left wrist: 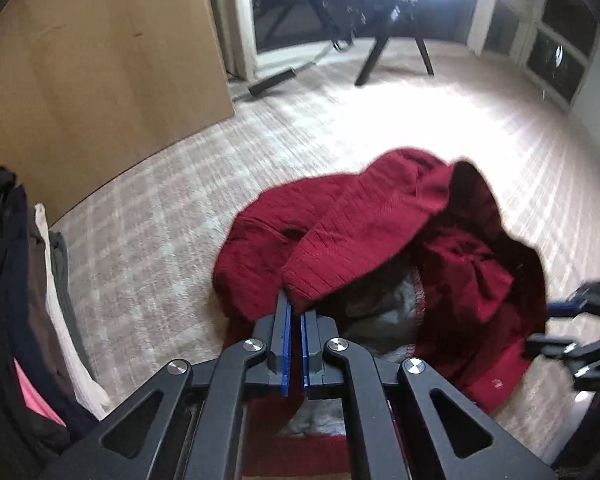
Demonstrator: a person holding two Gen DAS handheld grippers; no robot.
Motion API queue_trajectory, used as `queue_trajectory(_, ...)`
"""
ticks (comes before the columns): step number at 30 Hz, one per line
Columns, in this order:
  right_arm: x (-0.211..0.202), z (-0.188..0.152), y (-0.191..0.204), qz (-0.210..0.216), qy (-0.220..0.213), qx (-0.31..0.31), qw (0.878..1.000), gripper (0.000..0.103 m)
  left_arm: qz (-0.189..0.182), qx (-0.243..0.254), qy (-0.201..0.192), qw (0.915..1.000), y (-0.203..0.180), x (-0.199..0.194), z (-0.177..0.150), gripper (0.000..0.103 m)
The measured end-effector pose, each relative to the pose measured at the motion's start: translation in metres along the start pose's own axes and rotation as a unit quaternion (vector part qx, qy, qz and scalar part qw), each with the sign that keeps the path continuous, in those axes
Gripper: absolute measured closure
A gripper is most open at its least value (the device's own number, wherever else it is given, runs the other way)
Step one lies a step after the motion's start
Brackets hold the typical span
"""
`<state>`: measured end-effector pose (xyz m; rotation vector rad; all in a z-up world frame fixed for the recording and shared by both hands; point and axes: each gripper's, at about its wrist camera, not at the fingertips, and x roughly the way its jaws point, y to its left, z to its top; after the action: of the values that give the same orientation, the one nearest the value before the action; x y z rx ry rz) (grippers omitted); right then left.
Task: Fold clothes
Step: 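Grasp the sweater hem with the left gripper while the right gripper grasps another edge, then lift and stretch the sweater between both grippers, then lay it flat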
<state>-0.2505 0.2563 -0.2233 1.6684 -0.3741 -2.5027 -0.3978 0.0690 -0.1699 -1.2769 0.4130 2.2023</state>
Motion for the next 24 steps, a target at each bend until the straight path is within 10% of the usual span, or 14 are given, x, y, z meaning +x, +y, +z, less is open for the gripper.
queue_trajectory(8,-0.047,0.021,-0.013,-0.032,-0.036,-0.057,0.997,0.100,-0.002,-0.053,-0.044,0.9976,0.033,-0.040,0.007,0.101)
queue_trajectory(17,-0.235,0.104,-0.020,-0.160,-0.245,-0.112,0.950,0.100,0.067,-0.047,-0.173,0.9815,0.065,-0.194,0.055,0.101)
queue_trajectory(24,-0.220,0.060,-0.023,-0.131,-0.178,-0.121,0.968,0.100,0.032,-0.058,-0.156,0.9855,0.064,-0.205,0.007,0.101)
